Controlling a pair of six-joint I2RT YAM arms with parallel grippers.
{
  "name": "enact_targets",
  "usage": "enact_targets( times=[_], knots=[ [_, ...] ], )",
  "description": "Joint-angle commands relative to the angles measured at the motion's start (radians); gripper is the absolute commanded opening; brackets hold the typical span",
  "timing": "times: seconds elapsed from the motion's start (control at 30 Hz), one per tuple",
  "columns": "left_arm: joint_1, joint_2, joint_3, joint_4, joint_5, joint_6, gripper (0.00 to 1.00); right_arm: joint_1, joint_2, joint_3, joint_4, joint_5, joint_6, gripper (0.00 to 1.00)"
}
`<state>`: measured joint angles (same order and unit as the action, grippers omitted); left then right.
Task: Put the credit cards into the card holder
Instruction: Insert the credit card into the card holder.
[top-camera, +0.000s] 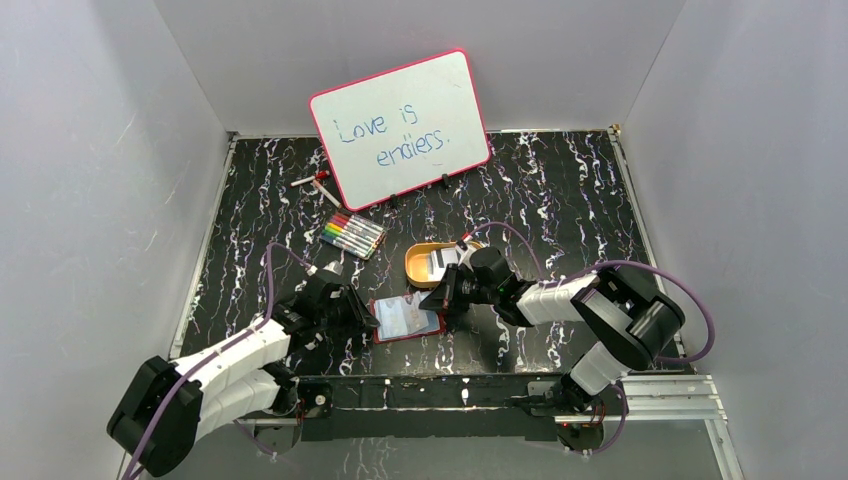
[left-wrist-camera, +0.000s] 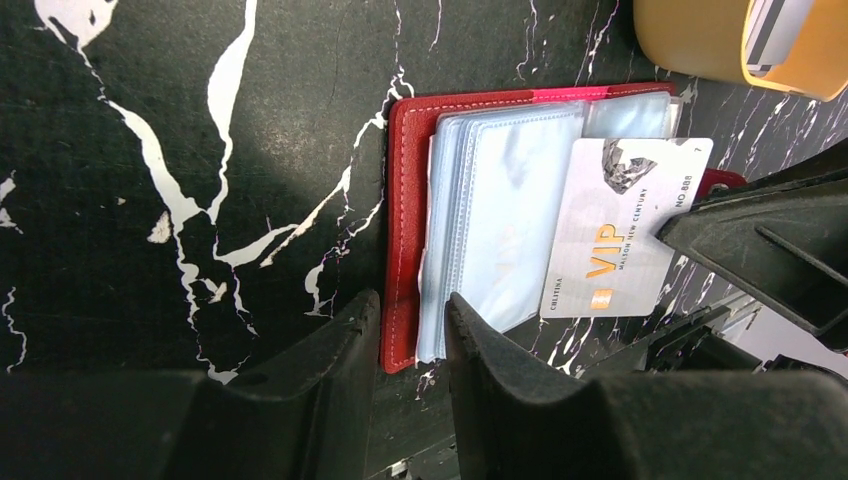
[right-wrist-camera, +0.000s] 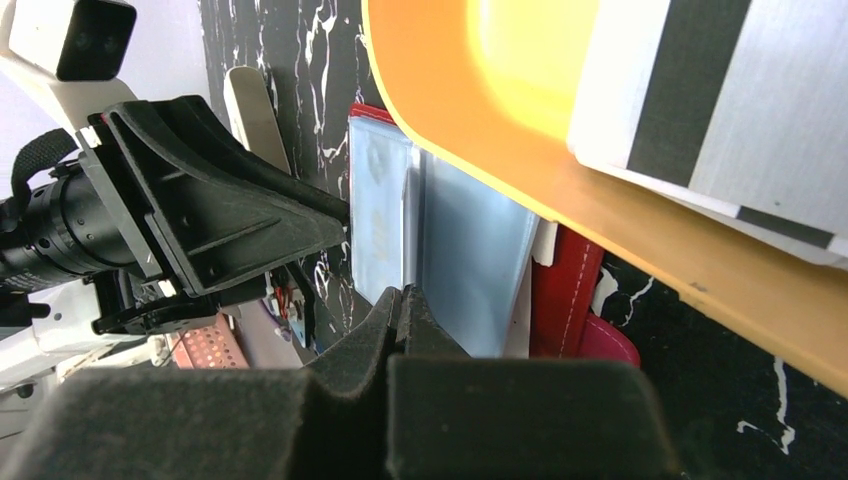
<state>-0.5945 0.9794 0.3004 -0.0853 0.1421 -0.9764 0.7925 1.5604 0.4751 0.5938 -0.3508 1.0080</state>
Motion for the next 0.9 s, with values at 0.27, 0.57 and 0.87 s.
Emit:
enact_targets(
  times=[0.27,0.57,0.87],
  knots=[
    [0.001,0.016,-0.01,-0.007,0.003,0.001,0.28,0.008,0.044,0.0,0.094,0.024,0.004,0.0],
    [0.002,0.019,-0.016,-0.002,0.007,-0.002,0.28,0.023,0.07,-0.024,0.132,0.056,0.023,0.0],
    [0.002,0.031,-0.018,0.004,0.011,-0.005,0.27,0.045,0.064,-0.056,0.172,0.134,0.036,0.0]
  ],
)
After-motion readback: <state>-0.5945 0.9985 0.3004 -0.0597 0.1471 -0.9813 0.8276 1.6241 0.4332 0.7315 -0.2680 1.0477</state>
